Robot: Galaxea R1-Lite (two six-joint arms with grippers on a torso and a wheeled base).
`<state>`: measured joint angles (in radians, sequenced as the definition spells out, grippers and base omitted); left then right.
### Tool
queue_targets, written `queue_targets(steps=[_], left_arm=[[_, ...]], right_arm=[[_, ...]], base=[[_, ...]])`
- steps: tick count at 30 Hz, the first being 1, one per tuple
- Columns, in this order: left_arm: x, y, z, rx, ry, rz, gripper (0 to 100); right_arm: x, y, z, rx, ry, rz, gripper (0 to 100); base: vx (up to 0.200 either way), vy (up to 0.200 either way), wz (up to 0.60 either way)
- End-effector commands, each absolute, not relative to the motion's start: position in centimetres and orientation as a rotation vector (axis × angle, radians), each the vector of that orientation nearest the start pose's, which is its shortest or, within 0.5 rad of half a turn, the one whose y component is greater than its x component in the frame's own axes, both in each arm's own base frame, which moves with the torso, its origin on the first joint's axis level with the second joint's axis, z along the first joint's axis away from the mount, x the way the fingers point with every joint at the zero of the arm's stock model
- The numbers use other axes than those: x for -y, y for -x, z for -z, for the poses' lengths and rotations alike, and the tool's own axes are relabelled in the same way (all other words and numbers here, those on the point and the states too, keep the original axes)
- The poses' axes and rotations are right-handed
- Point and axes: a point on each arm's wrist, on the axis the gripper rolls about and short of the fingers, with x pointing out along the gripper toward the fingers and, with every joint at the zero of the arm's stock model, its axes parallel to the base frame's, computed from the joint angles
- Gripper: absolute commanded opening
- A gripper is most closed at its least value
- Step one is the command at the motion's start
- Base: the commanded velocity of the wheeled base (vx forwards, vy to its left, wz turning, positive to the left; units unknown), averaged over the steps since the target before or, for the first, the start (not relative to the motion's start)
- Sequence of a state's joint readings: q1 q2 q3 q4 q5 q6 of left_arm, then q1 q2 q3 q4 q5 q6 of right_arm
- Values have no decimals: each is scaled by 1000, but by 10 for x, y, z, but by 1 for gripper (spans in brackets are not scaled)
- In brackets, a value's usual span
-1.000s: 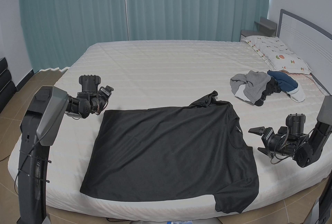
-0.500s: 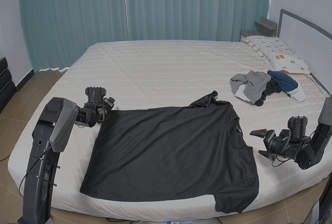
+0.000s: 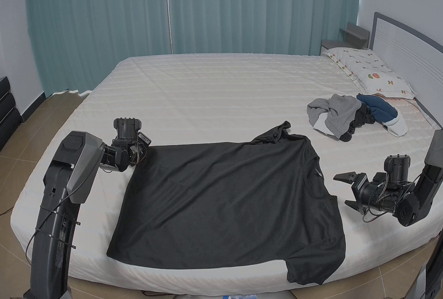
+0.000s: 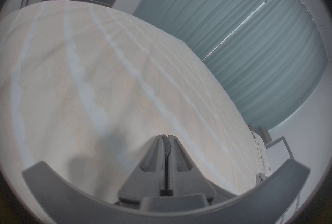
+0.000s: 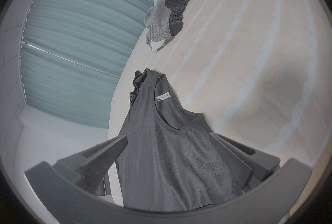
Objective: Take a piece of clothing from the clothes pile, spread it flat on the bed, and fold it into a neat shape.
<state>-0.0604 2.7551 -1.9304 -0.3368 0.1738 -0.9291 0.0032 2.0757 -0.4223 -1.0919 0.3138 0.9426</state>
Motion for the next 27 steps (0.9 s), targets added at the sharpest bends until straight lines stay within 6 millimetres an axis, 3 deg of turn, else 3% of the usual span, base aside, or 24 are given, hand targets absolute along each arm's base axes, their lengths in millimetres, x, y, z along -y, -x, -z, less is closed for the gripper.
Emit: queue_targets(steps=[1,5,17,23,27], left_arm=[[19,-544,6,-335,855,-354,0],[6,-544,6,-321,860,-373,0],[0,-545,7,-317,862,-379,0],[-1,-547,4,-312,864,-375,0],[-1,-547,4,-313,862,-376,0]], right_arm=[[-8,-291,-25,-677,-995,-20,100],[-11,-290,-20,-698,-988,-16,100],[-9,-289,-15,-710,-967,-1,100],[-7,-277,-7,-755,-860,-8,100],[-8,-266,12,-832,-737,-29,100]], base=[[0,0,0],[0,0,0],[0,0,0],[0,0,0],[0,0,0]])
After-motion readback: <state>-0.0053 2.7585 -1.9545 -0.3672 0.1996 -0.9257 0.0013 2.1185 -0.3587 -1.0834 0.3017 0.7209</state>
